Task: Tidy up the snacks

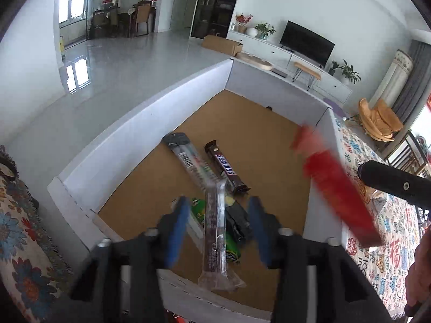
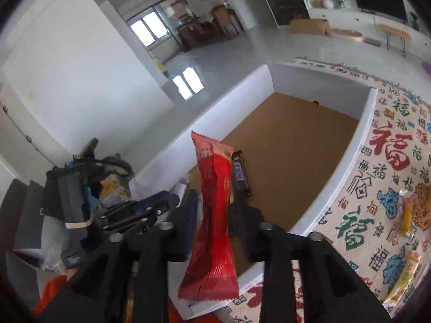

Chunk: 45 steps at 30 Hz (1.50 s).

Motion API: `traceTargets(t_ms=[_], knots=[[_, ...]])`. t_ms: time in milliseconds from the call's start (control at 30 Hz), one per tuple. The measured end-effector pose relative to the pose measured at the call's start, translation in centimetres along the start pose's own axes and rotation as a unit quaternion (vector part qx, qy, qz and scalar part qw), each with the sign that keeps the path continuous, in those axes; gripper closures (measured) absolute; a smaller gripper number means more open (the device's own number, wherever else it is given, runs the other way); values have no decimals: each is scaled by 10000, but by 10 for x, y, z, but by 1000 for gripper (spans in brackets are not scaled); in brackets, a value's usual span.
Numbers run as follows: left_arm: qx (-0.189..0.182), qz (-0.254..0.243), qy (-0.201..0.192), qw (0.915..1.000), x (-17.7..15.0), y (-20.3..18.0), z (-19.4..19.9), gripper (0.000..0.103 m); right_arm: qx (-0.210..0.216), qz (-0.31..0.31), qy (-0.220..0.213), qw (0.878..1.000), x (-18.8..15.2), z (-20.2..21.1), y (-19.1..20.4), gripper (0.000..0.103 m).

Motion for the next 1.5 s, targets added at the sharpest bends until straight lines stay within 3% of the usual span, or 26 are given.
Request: traceTargets(t_ms=[33, 167, 233, 300, 367, 467, 533, 600, 767, 933, 1100, 1333, 1500], knots=[[96, 38, -100, 9999, -4, 1, 1, 23, -168, 5, 45, 9998, -3, -7, -3, 51], [-7, 30, -370, 9993, -27, -5, 15, 23, -469, 33, -161, 9988, -25, 22, -27, 47], [-277, -25, -499, 9984, -38, -21, 31, 23, -898, 246, -299, 9952, -43, 55, -43, 41], [-656, -225, -601, 9958, -50, -48, 51, 23, -1444, 467, -421, 9875, -69, 87, -66, 40], [-1129, -510, -660, 9901, -63, -82, 71, 19, -2060, 605, -514, 9753, -97, 120, -95, 37], [-1785, -1026, -607, 9767, -86, -141, 88, 9, -3112, 619, -520, 9469, -145, 168, -143, 37], [-2101, -1302, -432, 9680, -104, -179, 85, 7, -3645, 332, -418, 9297, -177, 198, -177, 37], [-2186, -1523, -181, 9637, -119, -212, 72, 7, -3908, -135, -395, 9195, -208, 225, -208, 37], [-1828, -1734, 200, 9675, -144, -265, 31, 7, -4126, -883, -676, 9041, -257, 266, -240, 37], [-1181, -1941, 82, 9738, -148, -280, 3, 7, -4115, -1099, -809, 9011, -265, 278, -248, 27], [-1062, -1822, 206, 9773, -150, -271, -12, 7, -3867, -1359, -950, 9072, -269, 283, -257, 23], [-567, -2402, 15, 9691, -164, -291, -12, 0, -3914, -1343, -931, 9056, -271, 281, -253, 22], [-597, -2389, 25, 9692, -165, -290, -12, 0, -3922, -1344, -930, 9053, -271, 280, -254, 21]])
Point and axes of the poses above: each gripper's, at about its wrist camera, not at the fingertips, and z roughly against the way its jaws point, y to its left, x to its top, the point moved 1 cm from there along -z, roughly the way its jaws point, and after that the axes turned 14 degrees about x, right-handed, at the moved point
